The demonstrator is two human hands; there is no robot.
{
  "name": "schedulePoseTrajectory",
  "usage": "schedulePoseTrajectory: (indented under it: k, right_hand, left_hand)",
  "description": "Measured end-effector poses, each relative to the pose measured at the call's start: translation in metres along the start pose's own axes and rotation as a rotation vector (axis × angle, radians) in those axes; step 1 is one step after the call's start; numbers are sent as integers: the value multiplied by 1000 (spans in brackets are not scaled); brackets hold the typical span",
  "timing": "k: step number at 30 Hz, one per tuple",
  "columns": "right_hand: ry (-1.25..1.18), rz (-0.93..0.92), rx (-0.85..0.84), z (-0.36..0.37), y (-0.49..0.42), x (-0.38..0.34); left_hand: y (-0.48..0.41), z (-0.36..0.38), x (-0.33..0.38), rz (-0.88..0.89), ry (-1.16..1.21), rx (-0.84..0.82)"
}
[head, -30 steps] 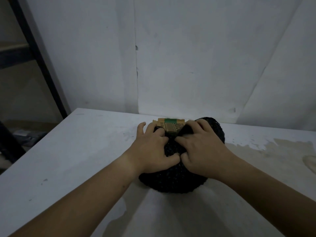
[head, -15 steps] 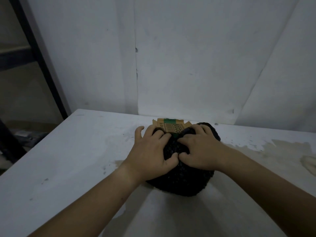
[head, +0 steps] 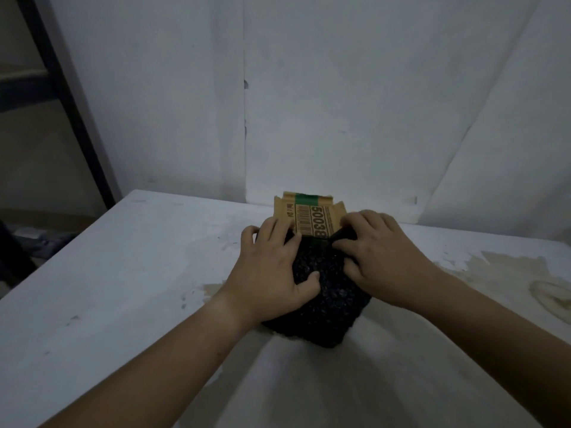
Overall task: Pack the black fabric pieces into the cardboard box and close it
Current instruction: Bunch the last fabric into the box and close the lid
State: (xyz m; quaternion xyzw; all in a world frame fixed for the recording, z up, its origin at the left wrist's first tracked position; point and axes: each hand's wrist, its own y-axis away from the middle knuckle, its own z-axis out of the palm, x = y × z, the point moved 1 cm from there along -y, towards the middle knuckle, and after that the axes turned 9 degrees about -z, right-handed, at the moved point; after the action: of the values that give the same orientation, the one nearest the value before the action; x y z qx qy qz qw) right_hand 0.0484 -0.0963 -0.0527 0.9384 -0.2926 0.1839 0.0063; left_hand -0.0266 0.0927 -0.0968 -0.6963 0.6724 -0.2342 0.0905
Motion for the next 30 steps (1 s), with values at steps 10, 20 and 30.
schedulePoseTrajectory:
  k: [10,20,30]
  right_hand:
    - [-257,99,-438,13,-38,0]
    - [-298,67,-146,-4,-12,0]
    - [-521,193,-74,9,-6,16]
  left_hand:
    - [-1,-3,-1,-7,0,-91]
    - [0,-5,0,-12,-4,-114]
    - [0,-2,-1,-44,23,-111]
